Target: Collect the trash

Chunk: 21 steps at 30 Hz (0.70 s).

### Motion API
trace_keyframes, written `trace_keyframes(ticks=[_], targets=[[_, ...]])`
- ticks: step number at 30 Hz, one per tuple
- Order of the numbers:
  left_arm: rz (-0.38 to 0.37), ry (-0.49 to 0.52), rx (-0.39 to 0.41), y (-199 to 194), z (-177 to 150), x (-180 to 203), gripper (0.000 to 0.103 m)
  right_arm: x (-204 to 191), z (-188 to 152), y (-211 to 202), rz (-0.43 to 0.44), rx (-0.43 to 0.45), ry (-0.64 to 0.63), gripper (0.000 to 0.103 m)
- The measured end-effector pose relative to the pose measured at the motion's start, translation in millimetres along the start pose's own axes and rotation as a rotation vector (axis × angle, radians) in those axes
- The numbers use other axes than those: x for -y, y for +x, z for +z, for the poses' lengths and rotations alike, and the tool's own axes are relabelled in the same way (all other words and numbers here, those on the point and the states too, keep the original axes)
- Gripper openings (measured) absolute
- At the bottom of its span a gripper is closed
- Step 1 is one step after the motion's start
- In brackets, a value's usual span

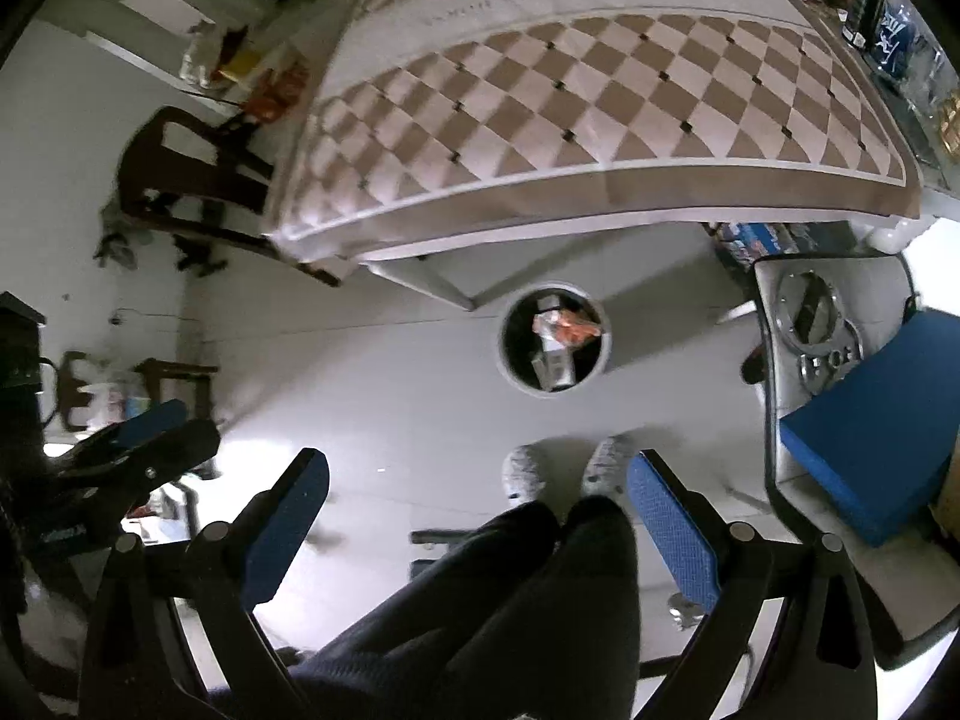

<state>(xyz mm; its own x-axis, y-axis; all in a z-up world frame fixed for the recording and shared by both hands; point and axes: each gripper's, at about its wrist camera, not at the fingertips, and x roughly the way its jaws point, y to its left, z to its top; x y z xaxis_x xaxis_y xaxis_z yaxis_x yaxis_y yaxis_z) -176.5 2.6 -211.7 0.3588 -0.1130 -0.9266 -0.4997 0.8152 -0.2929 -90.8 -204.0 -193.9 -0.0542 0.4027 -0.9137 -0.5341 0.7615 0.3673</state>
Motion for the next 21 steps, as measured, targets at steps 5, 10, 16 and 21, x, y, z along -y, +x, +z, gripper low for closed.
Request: trace_keyframes(ticks=[5,10,16,21], targets=[[-0.065,0.015,0.041,-34.6,0.8,12.0,0.102,-13.7,-6.4,-38.6,0.050,0.013,-0.018,0.101],[-0.095,0.037,0.076,-58.2,0.7,22.3,0.102,-23.6,-11.9,-63.6,0.072,0.033,-0.036,0.101],[-0.121,0.043,0.089,-68.3,-2.4,26.0,0.102,-28.0,-13.8,-85.2,0.099,0.048,-0.041,0.103],[-0.132,0.034,0.090,-71.9,-4.1,26.5,0.102,-29.5,-14.1,-94.4,0.097,0.054,-0.049,0.103]])
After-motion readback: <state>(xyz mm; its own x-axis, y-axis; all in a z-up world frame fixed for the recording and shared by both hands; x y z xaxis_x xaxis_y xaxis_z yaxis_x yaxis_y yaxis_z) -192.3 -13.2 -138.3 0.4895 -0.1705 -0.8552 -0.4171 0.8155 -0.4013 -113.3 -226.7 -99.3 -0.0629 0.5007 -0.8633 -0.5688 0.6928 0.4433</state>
